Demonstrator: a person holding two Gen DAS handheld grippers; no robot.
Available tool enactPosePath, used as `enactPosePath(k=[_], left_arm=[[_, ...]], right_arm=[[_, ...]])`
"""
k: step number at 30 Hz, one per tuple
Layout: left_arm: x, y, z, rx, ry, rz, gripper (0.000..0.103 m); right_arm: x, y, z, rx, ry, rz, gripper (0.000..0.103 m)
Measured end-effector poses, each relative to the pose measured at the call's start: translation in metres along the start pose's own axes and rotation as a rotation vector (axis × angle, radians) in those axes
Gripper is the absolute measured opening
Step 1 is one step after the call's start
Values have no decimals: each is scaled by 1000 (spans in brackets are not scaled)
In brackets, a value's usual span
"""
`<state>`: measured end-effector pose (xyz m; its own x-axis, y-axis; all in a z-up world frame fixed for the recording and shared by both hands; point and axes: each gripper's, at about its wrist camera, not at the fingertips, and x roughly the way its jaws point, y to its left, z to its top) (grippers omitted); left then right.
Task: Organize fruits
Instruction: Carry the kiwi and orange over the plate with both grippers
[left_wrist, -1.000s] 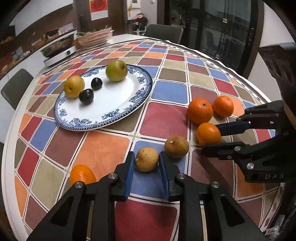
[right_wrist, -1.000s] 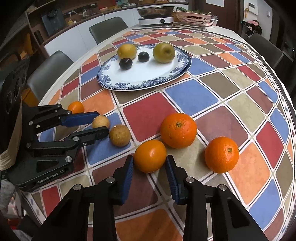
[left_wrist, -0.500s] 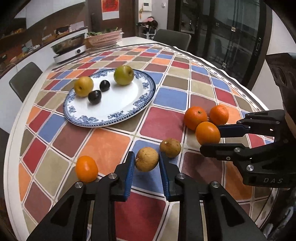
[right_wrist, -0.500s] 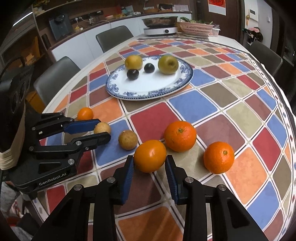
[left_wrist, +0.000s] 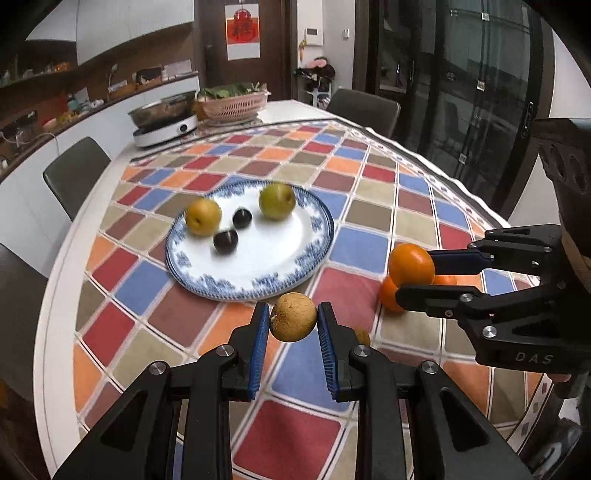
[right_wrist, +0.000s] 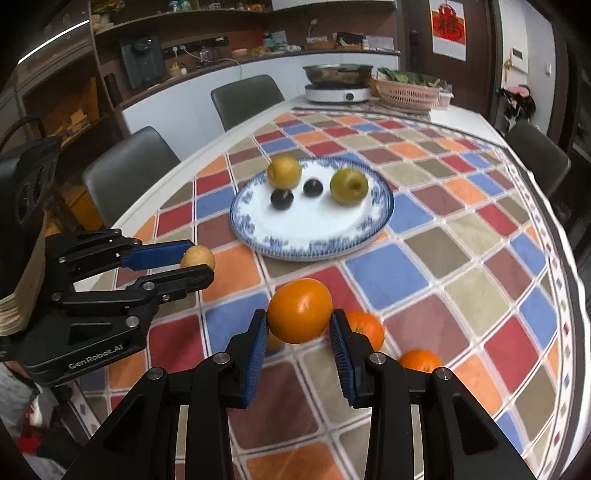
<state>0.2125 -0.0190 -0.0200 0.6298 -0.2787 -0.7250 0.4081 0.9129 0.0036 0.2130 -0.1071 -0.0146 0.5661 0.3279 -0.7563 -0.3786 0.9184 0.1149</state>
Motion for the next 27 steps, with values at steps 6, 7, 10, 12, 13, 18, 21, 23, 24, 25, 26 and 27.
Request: enactPosePath(k=[6,7,10,12,13,18,21,23,24,25,26,27], left_arm=[[-2,9,18,-2,-28,14,27],[0,12,21,-8,-26,14,27],[6,20,29,-22,-22,11,27],[10,25,33,-31,-17,11,27],[13,29,36,-40,-11,6,27],[28,42,46,-56,11,3,27],[40,50,51,-66,29,-1,27],[46,54,54,-71,40,-1,27],[50,56,55,-73,44,1,27],[54,57,57,-74,49,2,27],[57,59,58,-75,55,2,27],[60,60,59,-77,61,2,27]], right_arm=[[0,-1,26,-46,-25,3,35],[0,-1,29,-50,-25,3,35],[6,-2,42,-62,-24,11,35],[9,-3,49,-63,-23,16,35],[12,-3,53,-61,-24,15,35],[27,-7,72,-59,-18,20,35],[41,-11,81,-49,4,33,35],[49,-14,85,-38,21,40,35],[54,-16,87,-35,31,43,35],[60,-18,89,-33,43,45,35],[64,-19,90,-28,51,43,35],[68,-21,92,-26,60,42,35]])
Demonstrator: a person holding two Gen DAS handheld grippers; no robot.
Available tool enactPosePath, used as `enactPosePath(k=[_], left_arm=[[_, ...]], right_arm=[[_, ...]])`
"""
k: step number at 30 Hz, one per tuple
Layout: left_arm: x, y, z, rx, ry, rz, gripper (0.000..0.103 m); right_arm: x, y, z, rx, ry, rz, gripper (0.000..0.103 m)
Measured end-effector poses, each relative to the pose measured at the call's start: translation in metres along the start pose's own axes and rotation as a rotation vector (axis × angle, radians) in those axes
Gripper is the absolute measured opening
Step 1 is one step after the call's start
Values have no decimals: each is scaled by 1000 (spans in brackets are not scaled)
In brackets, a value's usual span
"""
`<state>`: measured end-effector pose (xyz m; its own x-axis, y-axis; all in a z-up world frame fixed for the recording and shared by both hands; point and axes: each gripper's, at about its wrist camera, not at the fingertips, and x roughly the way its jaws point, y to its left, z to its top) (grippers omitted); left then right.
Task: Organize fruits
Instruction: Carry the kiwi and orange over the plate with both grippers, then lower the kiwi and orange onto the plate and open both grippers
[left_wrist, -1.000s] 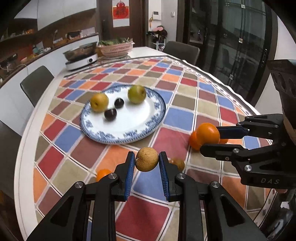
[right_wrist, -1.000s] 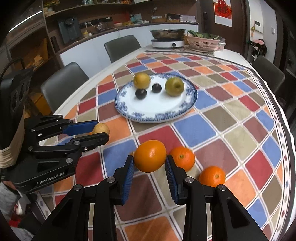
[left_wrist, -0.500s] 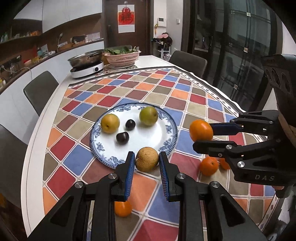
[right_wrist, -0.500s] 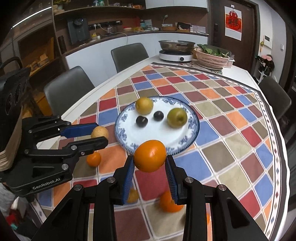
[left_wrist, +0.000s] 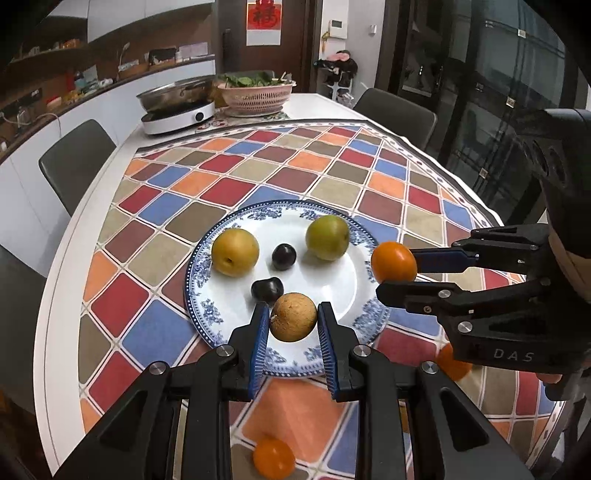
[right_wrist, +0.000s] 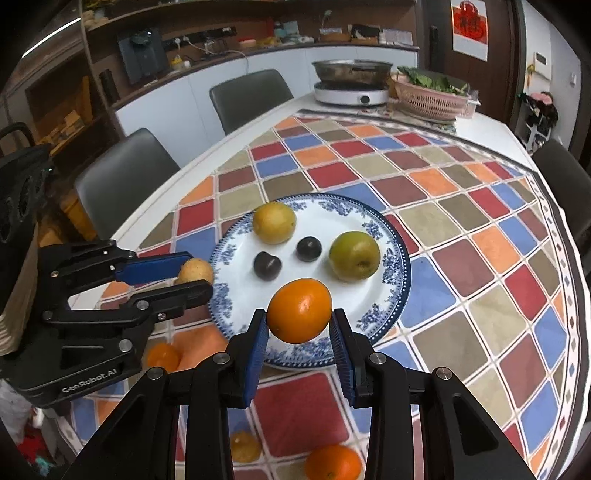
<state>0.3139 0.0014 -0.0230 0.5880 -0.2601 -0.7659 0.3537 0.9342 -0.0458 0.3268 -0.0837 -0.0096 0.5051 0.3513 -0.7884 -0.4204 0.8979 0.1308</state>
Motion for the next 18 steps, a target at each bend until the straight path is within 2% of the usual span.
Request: enactPosePath(k=[11,13,18], left_arm=[[27,3,12,1,40,-4,27],[28,3,15,-2,41,-2,37],[25,5,18,-18,35,12,40]], right_arm=[[34,-16,12,31,59,-15,35],[36,-18,13,43,59,-11,35],[36,-23,16,72,59,7,39]])
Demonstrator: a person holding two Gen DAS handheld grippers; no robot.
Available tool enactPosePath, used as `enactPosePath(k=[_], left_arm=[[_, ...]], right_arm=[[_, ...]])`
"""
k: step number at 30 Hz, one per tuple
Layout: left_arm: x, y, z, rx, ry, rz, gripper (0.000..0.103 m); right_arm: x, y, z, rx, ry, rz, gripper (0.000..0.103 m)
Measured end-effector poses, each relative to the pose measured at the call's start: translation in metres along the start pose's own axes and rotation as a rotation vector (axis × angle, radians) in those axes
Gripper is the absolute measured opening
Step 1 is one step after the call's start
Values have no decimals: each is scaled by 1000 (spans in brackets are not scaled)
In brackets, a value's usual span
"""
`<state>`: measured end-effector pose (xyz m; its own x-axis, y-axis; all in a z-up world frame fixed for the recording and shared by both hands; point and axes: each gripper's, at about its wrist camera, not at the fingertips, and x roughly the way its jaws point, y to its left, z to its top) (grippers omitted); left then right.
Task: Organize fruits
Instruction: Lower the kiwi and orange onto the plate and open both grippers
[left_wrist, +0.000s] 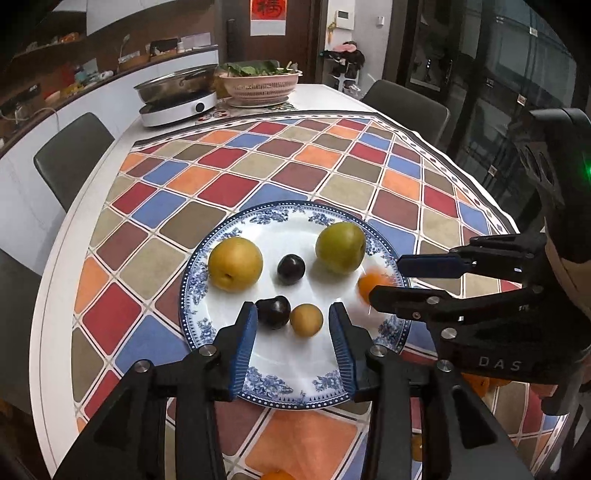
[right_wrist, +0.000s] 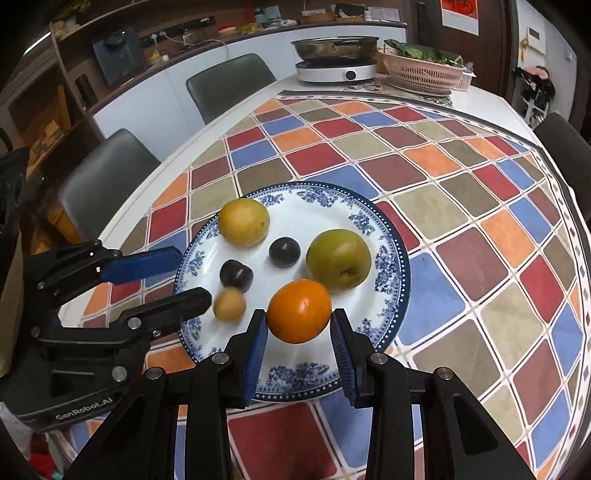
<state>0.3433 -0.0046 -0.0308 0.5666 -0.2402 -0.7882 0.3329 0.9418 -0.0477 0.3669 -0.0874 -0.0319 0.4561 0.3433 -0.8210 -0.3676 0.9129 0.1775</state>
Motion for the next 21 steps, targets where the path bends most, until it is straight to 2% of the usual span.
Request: enactPosePath(k=[1,5,8,16,21], left_arm=[[-1,1,0,-5,0,1,40],[-9,1,-2,-24,-3,19,40],[-20,-1,-5,-36,-19,22,45],[-59,-12,-12,-39,-84,60,50],[-86,-23,-15,-35,-132,47,53]], right_arm=[[-2,-1,0,2,-7,-3,42],[-13,0,1,-4,-35,-19,42],[-24,4,1,-16,-55,-32,42],[-63,13,-9,-47,-127,-60,42],[-87,16,-18,-42,-169,-63,42]])
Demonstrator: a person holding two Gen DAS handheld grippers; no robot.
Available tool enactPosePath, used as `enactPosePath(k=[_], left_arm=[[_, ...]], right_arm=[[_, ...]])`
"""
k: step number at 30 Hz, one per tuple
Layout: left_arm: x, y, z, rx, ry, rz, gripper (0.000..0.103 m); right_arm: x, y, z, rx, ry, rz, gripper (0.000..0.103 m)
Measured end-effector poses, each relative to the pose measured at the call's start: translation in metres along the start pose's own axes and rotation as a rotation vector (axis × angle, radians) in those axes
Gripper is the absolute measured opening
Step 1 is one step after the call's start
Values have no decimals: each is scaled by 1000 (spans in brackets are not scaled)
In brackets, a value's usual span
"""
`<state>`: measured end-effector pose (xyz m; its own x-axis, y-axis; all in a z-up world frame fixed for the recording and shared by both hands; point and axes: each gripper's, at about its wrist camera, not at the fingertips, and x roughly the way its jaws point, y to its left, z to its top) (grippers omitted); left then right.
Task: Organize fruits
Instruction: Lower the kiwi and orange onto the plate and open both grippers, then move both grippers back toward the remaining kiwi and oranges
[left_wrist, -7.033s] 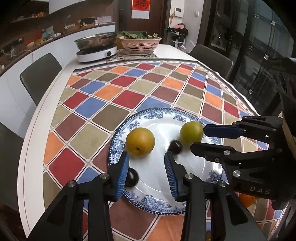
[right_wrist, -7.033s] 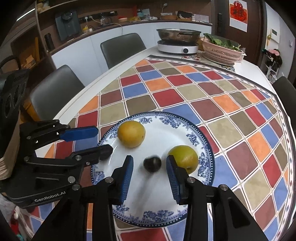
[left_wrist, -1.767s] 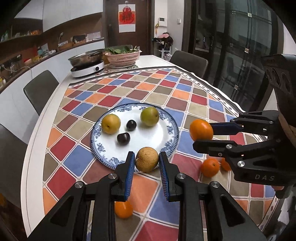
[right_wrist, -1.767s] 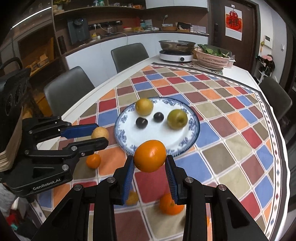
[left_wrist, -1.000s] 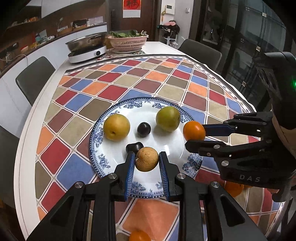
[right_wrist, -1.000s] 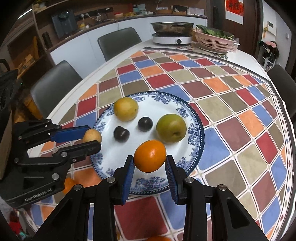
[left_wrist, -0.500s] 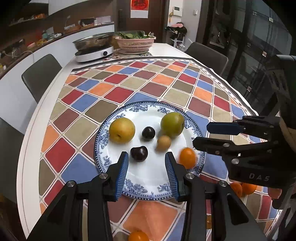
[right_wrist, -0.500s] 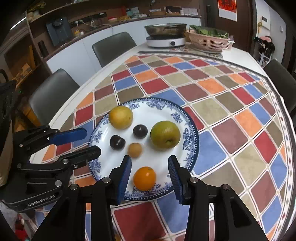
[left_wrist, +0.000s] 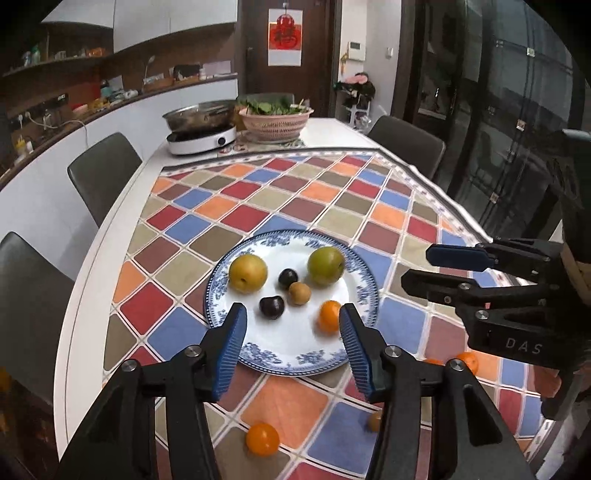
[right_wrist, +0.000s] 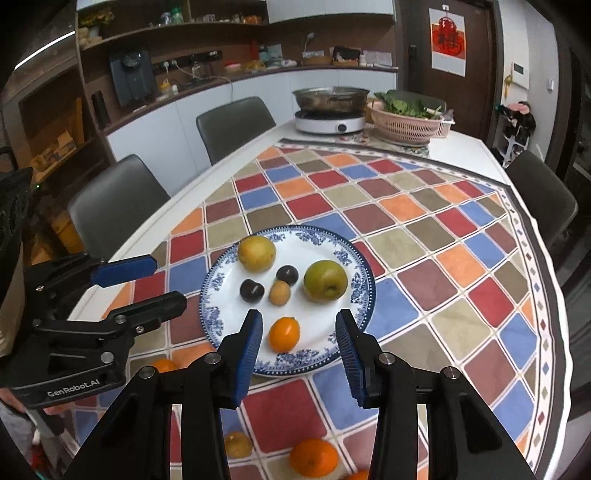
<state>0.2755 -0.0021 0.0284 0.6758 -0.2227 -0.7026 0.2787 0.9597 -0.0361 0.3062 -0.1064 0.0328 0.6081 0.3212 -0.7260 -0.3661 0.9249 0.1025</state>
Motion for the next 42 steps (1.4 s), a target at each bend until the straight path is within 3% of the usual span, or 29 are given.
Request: enactPosePath(k=[8,12,19,42], left_arm=[[-32,-24,-9,19,-61,-5,61],[-41,-36,-17,34,-75,4,65],[-48,-55,-33,47,-71,-5,66],[4,-78,-96,75,128,-37,66]], right_arm=[[-40,-2,-14,37,-66,6,42],[-57,-7,-25,59,-94,-19,53],[-75,-13,-51,72,-105,-70,53],[-54,-33,-135,120,58,-142,53]])
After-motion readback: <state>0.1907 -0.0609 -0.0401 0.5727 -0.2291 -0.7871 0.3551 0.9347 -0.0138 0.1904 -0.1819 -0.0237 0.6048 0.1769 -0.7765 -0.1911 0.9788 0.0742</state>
